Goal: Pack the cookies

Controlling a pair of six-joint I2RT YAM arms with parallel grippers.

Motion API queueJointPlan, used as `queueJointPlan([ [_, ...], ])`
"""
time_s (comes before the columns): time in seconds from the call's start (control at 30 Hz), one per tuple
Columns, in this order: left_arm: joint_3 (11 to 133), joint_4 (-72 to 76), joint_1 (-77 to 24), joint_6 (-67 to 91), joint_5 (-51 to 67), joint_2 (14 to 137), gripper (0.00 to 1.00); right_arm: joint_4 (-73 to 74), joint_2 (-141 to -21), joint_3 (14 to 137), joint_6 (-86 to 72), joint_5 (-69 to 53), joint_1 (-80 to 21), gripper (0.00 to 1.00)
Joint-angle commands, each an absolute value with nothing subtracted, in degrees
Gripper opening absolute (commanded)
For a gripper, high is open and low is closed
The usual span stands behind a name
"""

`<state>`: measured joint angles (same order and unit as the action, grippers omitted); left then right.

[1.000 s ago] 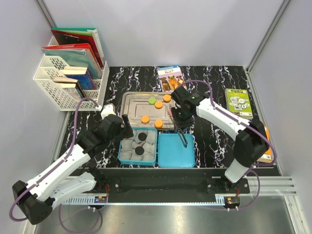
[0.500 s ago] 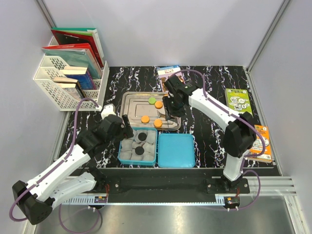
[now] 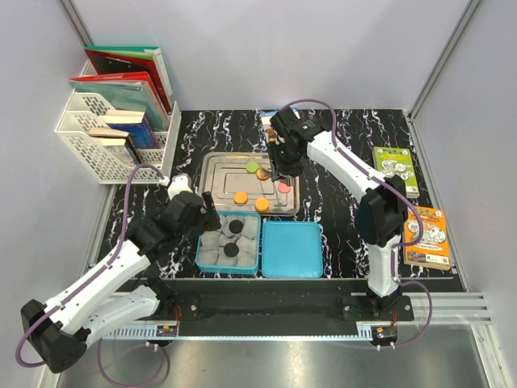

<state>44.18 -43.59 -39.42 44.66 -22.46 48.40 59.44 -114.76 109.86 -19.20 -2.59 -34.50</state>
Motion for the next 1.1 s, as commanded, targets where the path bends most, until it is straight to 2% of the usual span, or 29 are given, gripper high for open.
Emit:
queueJointPlan([
  [0.0, 44.21, -41.75, -39.2, 44.3, -22.5, 48.43, 0.99, 60.38, -117.07, 112.94, -17.93, -2.81, -34.02, 0.49],
  [0.83, 43.86, -41.66, -39.2, 44.74, -22.24, 49.04, 0.99, 57.83, -119.26, 110.04, -18.37, -6.94, -34.45, 0.55],
  [1.07, 43.51, -41.66, -39.29, 44.65, -22.24, 48.25, 0.99, 57.48, -120.15, 109.16, -18.02, -6.51, -34.54, 0.31],
])
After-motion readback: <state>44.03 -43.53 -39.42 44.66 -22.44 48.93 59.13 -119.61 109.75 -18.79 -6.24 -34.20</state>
